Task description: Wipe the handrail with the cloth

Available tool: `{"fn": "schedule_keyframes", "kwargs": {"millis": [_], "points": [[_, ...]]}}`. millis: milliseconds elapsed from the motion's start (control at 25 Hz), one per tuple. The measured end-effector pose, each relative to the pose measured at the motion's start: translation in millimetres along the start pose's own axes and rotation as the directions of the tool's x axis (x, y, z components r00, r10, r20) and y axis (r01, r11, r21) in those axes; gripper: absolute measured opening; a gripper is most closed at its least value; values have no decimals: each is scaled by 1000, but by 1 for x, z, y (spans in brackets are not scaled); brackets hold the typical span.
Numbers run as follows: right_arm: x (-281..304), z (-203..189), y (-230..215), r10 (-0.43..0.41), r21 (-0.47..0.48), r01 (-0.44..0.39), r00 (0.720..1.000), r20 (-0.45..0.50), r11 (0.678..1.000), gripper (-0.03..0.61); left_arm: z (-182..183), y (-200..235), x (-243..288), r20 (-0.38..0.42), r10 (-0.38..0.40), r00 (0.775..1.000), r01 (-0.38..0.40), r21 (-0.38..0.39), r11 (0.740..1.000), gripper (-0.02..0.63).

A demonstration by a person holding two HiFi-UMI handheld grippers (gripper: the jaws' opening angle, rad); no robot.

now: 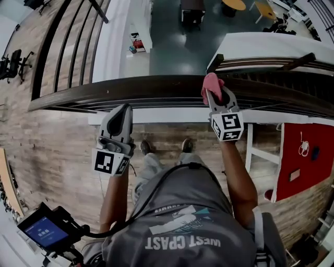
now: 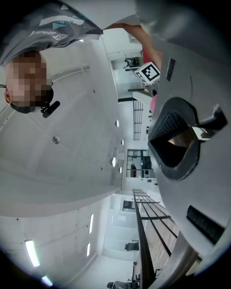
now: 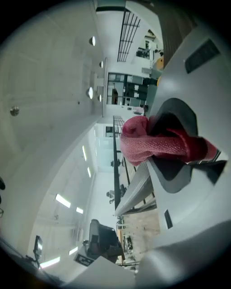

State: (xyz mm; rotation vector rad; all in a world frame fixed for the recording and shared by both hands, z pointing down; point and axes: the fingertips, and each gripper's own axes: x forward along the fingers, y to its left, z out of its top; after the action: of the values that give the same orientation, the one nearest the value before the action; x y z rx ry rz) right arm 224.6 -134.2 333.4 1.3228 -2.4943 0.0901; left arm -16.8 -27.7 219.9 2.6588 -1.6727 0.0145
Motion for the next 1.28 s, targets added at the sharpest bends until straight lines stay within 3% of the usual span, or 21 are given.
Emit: {"fn": "schedule_keyframes", "kwargs": {"millis": [120, 240, 360, 440, 560, 680, 760, 840, 880, 960, 1000, 1080, 1160, 1280], "points": [[25, 5, 52, 119, -33, -118, 993, 9, 992, 84, -6, -12, 1, -10, -45, 999, 45, 8, 999, 6], [25, 6, 51, 118, 10, -118, 993, -20, 993, 84, -4, -6, -9, -22, -59, 998, 59, 14, 998, 6], [1, 20, 26, -82, 33, 82, 996, -20, 996, 84, 2, 48, -49, -20, -47, 999, 47, 0, 999, 6], [-14, 20, 10, -235, 59, 237, 971, -40, 970, 84, 5, 93, -78, -14, -40, 999, 40, -2, 999, 6], [-4, 5, 16, -303, 61, 308, 950, -76, 949, 84, 6, 132, -97, 17, -44, 999, 44, 4, 999, 6], [47, 32, 116, -225, 6, 226, 974, -34, 974, 84, 10, 182, -127, 27, -74, 997, 74, -2, 997, 6], [83, 52, 195, -106, -45, 106, 994, -11, 993, 84, 12, 200, -140, 33, -95, 995, 96, -4, 995, 6], [103, 56, 239, 18, -107, -19, 1000, -14, 994, 84, 10, 188, -132, 37, -115, 993, 115, 2, 993, 6], [102, 53, 239, 59, -120, -61, 998, -23, 991, 84, 6, 171, -121, 32, -121, 992, 121, 2, 993, 6], [79, 38, 194, 80, -96, -82, 997, -21, 992, 84, -2, 122, -92, 17, -125, 992, 125, 2, 992, 6], [58, 30, 155, 52, -76, -53, 999, -8, 996, 84, -5, 96, -76, 10, -123, 992, 123, 8, 992, 6], [13, 14, 66, -80, -27, 80, 997, 11, 996, 84, -8, 59, -50, -9, -113, 994, 113, 18, 993, 6], [-17, -4, 0, -227, 51, 228, 974, -16, 972, 84, -8, 55, -42, -22, -101, 995, 102, 24, 995, 6], [-22, -27, -9, -277, 100, 277, 961, -12, 956, 84, -16, 65, -50, -40, -77, 996, 79, 35, 996, 6]]}}
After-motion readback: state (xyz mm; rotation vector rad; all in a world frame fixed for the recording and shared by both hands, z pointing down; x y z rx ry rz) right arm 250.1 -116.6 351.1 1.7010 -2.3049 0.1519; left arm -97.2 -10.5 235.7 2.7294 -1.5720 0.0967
